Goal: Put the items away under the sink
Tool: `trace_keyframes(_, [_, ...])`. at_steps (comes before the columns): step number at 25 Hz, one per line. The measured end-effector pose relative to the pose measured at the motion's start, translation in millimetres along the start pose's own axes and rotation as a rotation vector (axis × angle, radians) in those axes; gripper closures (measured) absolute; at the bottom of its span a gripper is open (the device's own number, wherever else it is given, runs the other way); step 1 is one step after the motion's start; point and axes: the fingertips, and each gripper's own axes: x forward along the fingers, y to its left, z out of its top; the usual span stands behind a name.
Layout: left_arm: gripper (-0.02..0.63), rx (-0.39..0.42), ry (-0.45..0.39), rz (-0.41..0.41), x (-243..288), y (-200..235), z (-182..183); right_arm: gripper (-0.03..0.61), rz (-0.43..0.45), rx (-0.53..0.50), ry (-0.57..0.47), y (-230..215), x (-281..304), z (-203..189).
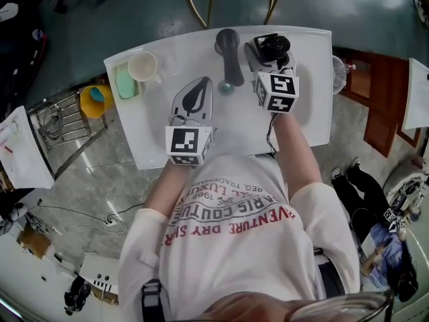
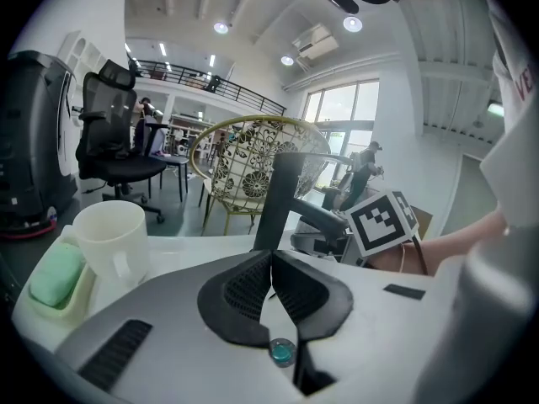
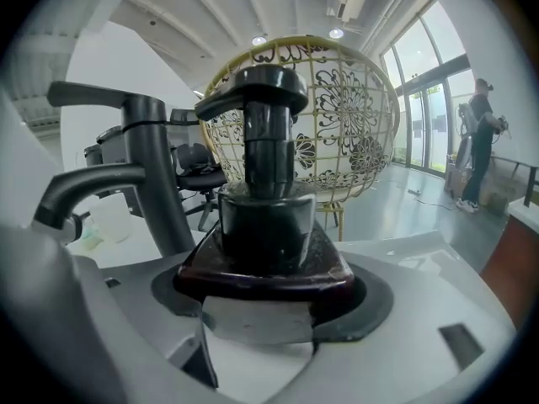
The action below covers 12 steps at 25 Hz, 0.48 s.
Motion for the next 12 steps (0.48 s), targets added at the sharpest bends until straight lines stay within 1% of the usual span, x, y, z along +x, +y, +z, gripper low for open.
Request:
trace_keyframes(4, [0.591,0.003,-0.006,-0.006,-7,-3,2,0.206,0.018,-0.048,-0.024,10,-21,10])
trace_keyframes(9, [0.591,0.004,-0.020,-0.017,-16,-15,4,0.206,0.019,-0.024,-0.055,11,-56,21])
trace_keyframes(12, [0.591,-0.006,-0.038,-0.011,-25,-27,7,0.206,0.023,-0.027,-0.067,9,-83,26])
